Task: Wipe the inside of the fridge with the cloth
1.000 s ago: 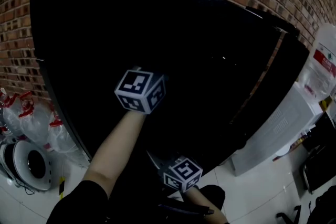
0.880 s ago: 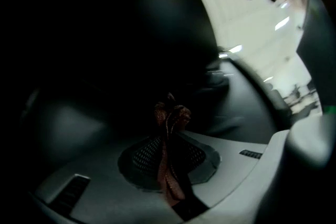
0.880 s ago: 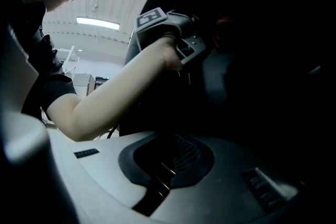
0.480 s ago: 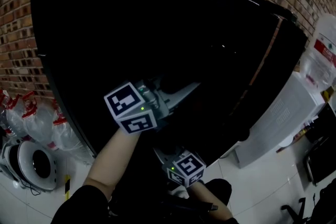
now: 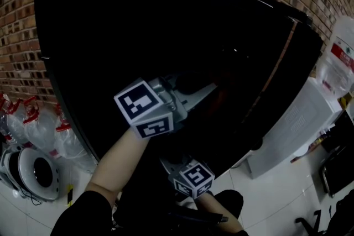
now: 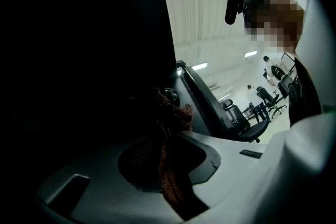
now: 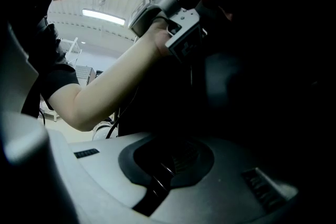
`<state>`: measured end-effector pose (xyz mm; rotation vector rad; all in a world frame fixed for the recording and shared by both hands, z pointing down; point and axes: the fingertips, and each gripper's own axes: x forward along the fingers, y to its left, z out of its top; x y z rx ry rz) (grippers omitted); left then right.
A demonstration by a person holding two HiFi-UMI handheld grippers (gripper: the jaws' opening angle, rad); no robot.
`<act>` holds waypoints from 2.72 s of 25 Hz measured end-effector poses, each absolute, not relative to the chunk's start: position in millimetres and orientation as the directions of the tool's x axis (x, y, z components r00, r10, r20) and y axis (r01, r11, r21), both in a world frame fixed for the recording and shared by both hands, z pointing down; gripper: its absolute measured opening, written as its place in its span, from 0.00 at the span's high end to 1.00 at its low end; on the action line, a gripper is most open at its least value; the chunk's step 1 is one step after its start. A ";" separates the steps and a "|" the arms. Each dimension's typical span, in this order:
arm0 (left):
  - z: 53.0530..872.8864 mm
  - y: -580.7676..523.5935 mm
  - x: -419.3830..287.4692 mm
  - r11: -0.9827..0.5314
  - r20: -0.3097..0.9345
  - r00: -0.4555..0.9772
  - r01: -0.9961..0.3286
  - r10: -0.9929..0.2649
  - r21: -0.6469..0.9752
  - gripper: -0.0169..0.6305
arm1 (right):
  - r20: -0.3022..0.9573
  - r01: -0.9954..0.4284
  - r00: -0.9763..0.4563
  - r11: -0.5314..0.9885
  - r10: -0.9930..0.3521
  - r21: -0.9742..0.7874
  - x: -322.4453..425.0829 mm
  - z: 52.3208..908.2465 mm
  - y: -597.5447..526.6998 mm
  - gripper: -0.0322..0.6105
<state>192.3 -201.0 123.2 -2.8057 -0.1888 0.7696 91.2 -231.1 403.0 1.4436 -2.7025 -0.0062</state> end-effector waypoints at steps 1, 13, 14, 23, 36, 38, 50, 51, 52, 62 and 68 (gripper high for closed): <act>123.1 -204.6 193.6 -0.967 -0.489 0.857 0.038 0.161 -0.251 0.90 | 0.062 -0.833 -0.550 0.553 -0.833 0.034 92.8 400.6 -230.2 0.94; 125.2 -263.2 203.5 -0.946 -0.543 0.833 -0.252 -0.104 -0.205 0.90 | 0.040 -0.839 -0.543 0.544 -0.839 0.016 104.8 397.3 -231.0 0.94; 125.5 -267.9 204.5 -0.948 -0.545 0.831 -0.252 -0.109 -0.194 0.90 | 0.041 -0.837 -0.546 0.547 -0.837 0.021 105.3 399.1 -231.1 0.94; 123.3 -312.2 217.8 -0.923 -0.527 0.823 -0.345 -0.211 -0.169 0.90 | 0.029 -0.839 -0.544 0.544 -0.839 0.015 106.7 392.2 -235.6 0.94; 128.5 -351.2 229.3 -0.853 -0.492 0.789 -0.497 -0.368 -0.158 0.90 | 0.018 -0.832 -0.552 0.553 -0.833 0.047 97.6 388.9 -241.2 0.94; 135.3 -356.0 231.3 -0.852 -0.478 0.789 -0.503 -0.386 -0.143 0.90 | 0.025 -0.832 -0.553 0.554 -0.832 0.030 94.4 390.8 -237.4 0.94; 145.2 -410.6 248.9 -0.795 -0.419 0.760 -0.592 -0.497 -0.129 0.90 | 0.018 -0.829 -0.559 0.559 -0.829 0.027 101.1 392.1 -239.5 0.94; 145.8 -413.7 250.0 -0.791 -0.417 0.756 -0.599 -0.505 -0.127 0.90 | 0.017 -0.828 -0.560 0.560 -0.828 0.025 101.3 392.4 -239.0 0.94; 146.2 -416.7 251.1 -0.787 -0.415 0.752 -0.604 -0.512 -0.123 0.90 | 0.017 -0.827 -0.562 0.562 -0.827 0.025 101.6 392.5 -238.8 0.94; 153.8 -423.9 252.7 -0.793 -0.407 0.753 -0.601 -0.517 -0.106 0.90 | 0.030 -0.839 -0.544 0.544 -0.839 -0.002 109.1 393.0 -236.8 0.94; 158.6 -344.7 202.9 -0.915 -0.480 0.814 -0.400 -0.328 -0.053 0.90 | 0.039 -0.858 -0.513 0.514 -0.857 0.009 110.5 396.5 -241.7 0.94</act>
